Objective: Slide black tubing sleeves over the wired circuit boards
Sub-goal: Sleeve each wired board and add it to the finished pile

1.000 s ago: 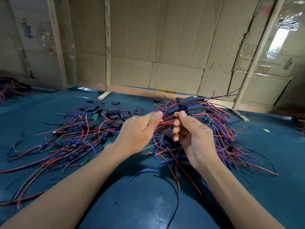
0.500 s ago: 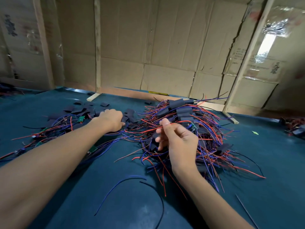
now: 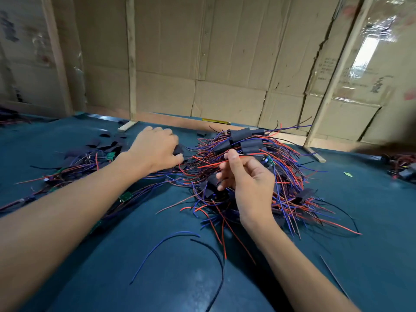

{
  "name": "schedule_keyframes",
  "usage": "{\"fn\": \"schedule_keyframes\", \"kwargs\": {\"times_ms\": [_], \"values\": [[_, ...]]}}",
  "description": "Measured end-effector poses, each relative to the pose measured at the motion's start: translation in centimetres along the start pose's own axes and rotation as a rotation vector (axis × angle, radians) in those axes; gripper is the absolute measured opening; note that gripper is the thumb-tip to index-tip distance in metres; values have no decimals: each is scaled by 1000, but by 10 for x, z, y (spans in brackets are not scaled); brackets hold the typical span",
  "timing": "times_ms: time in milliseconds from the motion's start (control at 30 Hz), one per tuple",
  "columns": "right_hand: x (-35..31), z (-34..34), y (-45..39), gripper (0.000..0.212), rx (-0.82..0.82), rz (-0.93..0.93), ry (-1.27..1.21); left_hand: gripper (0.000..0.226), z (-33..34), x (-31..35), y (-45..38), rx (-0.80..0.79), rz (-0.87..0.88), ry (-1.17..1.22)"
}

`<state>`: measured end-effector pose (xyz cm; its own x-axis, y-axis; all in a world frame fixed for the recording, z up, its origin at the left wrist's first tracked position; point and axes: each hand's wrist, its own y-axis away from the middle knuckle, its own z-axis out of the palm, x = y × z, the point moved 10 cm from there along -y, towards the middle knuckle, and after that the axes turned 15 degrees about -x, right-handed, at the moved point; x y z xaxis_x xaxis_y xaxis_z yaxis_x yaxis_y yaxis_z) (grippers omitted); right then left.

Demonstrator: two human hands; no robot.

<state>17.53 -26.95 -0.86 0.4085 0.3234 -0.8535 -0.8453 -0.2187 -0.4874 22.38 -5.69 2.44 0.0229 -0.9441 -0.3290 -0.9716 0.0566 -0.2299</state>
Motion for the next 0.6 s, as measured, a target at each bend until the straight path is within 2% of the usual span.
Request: {"fn": "schedule_keyframes", "kwargs": {"times_ms": [100,200,300,367,500,600], "values": [[-7,-2,-3,21,13,-33,-19,40,-32,5,37,334,61,371],[-9,-4,-4,21,-4,-50,-127,33,-49,20,70,533,170,497],[-10,-7,-5,15,-37,-25,-210,34,-51,27,87,576,241,627],[-13,-9,-6,22,-52,-16,-253,37,-50,32,93,568,292,684],[-21,-10,-7,33,-61,-41,-256,37,-58,41,100,580,420,670],[-21,-8,-8,26,-81,-54,-229,37,-60,44,102,588,448,623]]}}
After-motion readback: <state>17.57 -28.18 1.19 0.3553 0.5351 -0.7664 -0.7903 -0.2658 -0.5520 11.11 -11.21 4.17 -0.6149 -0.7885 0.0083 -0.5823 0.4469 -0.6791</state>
